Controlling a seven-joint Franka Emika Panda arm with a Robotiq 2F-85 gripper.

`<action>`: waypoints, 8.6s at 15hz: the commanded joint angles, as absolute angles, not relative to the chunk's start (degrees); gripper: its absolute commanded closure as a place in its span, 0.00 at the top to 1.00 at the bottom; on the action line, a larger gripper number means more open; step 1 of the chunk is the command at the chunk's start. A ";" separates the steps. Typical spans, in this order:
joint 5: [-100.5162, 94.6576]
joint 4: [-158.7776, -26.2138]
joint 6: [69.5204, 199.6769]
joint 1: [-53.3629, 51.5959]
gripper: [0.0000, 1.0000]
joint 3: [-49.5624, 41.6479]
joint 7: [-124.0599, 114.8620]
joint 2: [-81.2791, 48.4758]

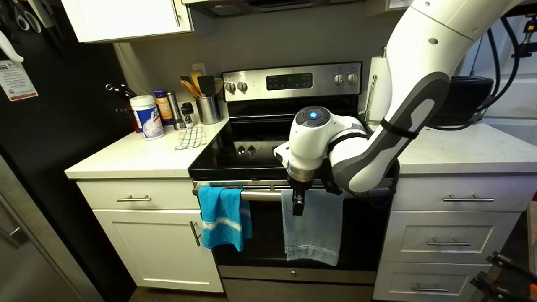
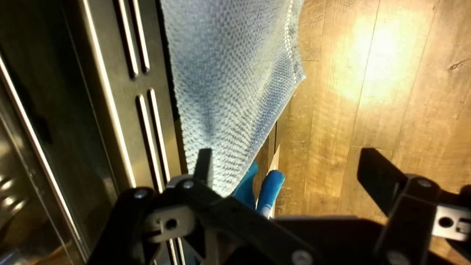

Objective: Put light blue towel on top of the stovetop.

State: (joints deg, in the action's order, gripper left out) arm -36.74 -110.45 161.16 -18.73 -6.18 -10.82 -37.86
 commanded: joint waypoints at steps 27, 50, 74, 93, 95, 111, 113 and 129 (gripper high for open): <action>-35.01 -115.68 163.87 -15.26 1.00 -8.19 -6.46 -36.68; -35.37 -120.26 164.42 -15.48 0.08 -9.09 -8.69 -32.31; -25.12 -118.05 160.46 -12.37 1.00 -4.86 -4.86 -30.18; -27.71 -113.45 156.29 -11.19 1.00 -4.65 9.60 -35.74; -28.04 -113.71 156.40 -11.33 1.00 -4.80 9.47 -36.03; -33.83 -118.03 161.13 -15.29 0.09 -9.58 4.14 -33.93; -35.64 -119.14 162.58 -16.65 0.09 -10.97 2.21 -33.33; -35.85 -127.68 164.06 -22.01 0.66 -15.80 -3.72 -21.30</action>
State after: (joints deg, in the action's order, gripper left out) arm -37.01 -126.21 165.78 -22.10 -16.42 -3.72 -23.30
